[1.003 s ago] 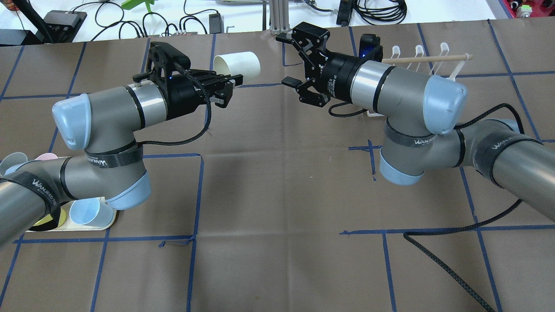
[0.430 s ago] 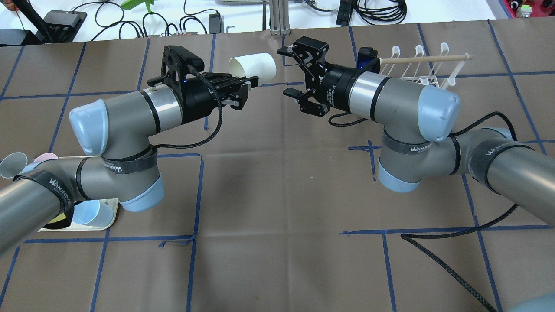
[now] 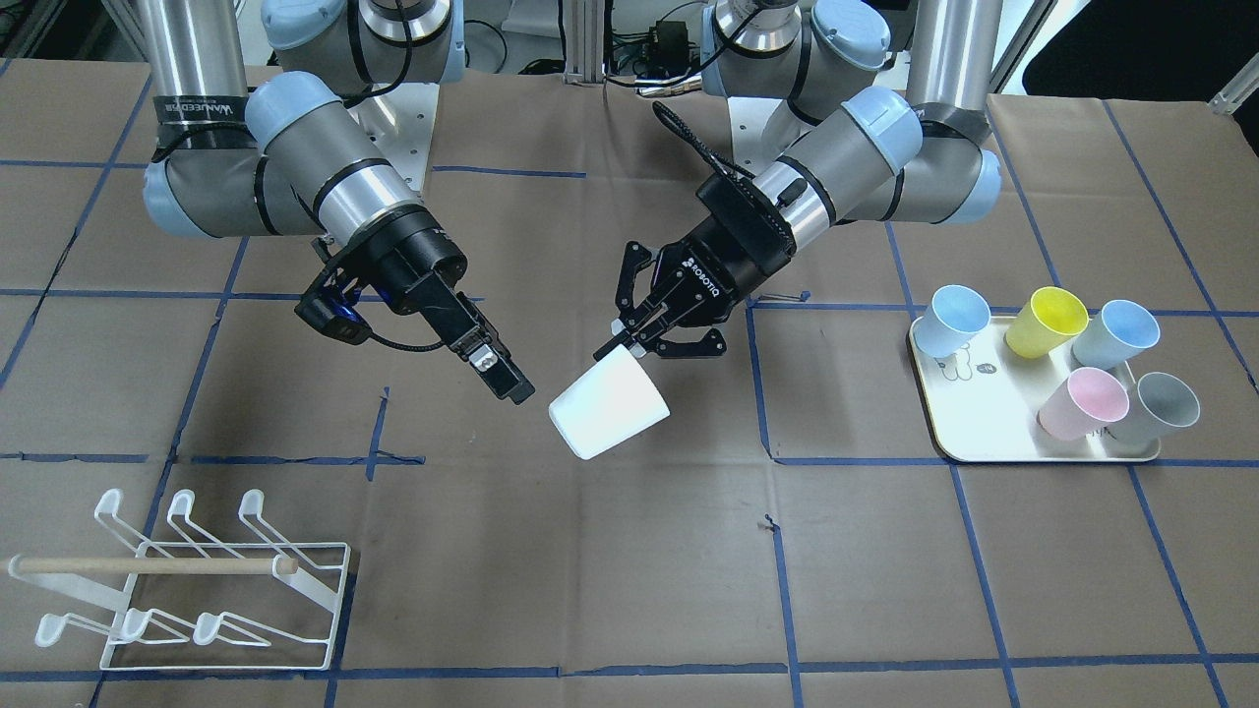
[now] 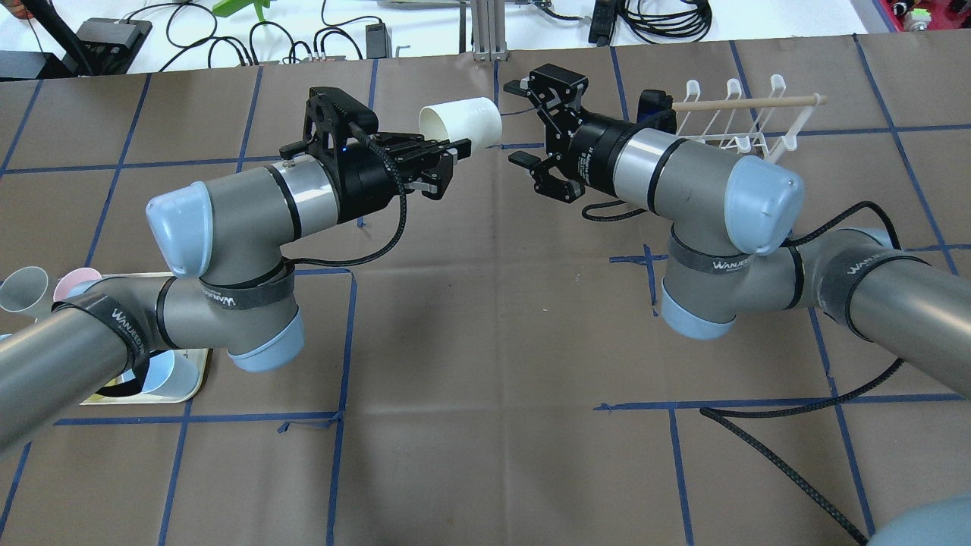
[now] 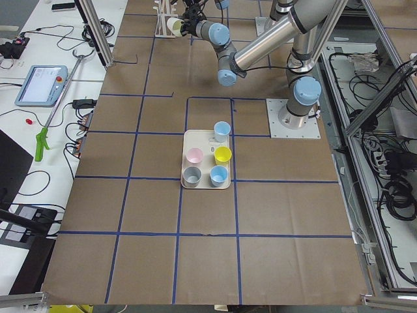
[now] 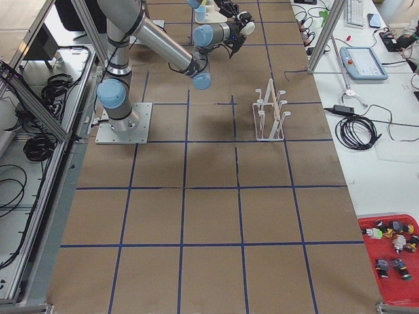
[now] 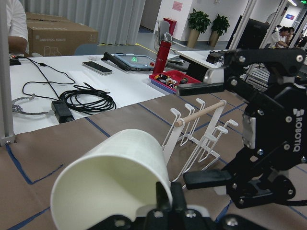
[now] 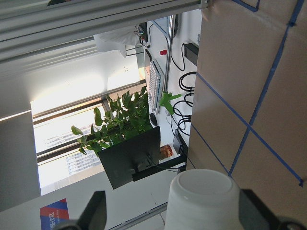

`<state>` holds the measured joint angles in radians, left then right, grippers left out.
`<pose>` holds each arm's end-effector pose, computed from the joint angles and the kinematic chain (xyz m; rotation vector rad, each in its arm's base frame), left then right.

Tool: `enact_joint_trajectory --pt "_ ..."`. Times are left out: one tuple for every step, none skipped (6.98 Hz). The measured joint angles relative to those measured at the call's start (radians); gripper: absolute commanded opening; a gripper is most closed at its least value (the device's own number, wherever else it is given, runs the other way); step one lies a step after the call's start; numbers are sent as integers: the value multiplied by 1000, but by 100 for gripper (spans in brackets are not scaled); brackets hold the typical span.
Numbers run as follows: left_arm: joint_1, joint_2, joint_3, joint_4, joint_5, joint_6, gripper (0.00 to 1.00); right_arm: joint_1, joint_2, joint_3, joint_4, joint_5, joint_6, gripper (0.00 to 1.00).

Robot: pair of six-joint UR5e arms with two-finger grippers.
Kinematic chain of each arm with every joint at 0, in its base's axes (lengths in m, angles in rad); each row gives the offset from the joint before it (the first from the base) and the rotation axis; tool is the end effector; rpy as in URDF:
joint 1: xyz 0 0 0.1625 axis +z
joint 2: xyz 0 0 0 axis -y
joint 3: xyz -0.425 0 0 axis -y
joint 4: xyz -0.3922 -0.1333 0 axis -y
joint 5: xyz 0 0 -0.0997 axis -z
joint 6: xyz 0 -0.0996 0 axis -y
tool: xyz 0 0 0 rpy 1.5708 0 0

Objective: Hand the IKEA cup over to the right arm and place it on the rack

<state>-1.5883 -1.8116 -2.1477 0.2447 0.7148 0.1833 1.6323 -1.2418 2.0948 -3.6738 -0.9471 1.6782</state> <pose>-0.2169 -0.4748 0.3375 -0.7272 -2.0298 1.2152 0.2221 -0.4907 0.3384 1.0123 1.5457 -0.3940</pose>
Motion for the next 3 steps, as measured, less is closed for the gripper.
enact_joint_trajectory --pt "0 -1 0 4 0 -1 0 0 23 17 -68 -15 20 99" --pt "-1 -1 0 5 0 -2 0 0 38 31 -100 -20 27 99" --pt "-1 -1 0 5 0 -3 0 3 44 37 -107 -23 30 99"
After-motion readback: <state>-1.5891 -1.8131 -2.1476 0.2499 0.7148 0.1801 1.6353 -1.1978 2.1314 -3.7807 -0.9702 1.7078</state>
